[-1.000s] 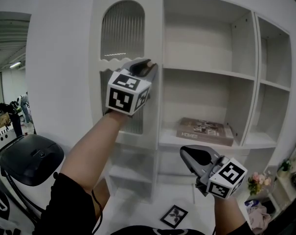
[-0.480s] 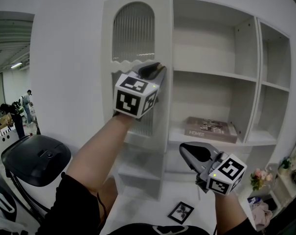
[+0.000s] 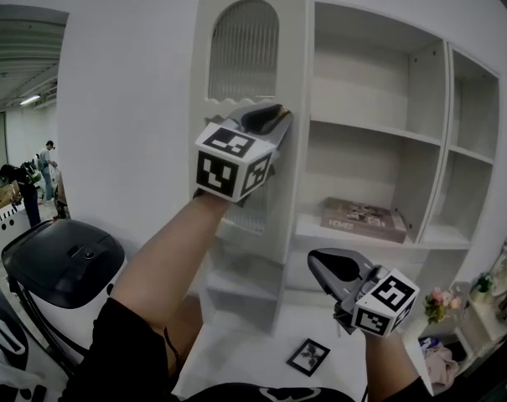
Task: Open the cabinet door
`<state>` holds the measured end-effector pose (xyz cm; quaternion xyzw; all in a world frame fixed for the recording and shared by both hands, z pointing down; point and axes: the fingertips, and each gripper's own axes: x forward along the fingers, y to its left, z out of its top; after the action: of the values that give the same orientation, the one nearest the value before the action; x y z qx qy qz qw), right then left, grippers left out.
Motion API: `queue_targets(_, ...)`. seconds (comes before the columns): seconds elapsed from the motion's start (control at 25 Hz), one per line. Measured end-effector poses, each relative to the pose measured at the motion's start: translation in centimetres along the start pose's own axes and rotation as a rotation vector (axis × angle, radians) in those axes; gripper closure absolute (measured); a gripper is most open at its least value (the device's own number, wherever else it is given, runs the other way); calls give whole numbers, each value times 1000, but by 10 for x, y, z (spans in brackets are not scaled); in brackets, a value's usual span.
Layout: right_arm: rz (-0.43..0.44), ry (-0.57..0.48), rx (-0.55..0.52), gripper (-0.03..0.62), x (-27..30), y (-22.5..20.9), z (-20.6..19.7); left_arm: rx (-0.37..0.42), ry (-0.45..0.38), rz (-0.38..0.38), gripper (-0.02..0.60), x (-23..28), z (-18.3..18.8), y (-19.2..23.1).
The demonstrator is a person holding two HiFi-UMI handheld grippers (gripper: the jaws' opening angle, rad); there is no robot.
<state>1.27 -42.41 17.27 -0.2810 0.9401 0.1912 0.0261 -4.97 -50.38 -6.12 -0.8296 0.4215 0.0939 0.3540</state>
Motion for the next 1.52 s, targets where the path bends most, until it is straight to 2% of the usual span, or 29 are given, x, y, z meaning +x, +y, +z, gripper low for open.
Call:
queue_targets(0.28,13,3,11,592,-1,22,4,-58,-13,-4,505,-21,12,4)
queue_targets(1.04,59,-41,32,592,13,86,20,-145,-48,-53,499,-101,48,28)
queue_targets(1.52,80,-31,44,592,24,117,19,-314,-120,-81,492,-166,61,68)
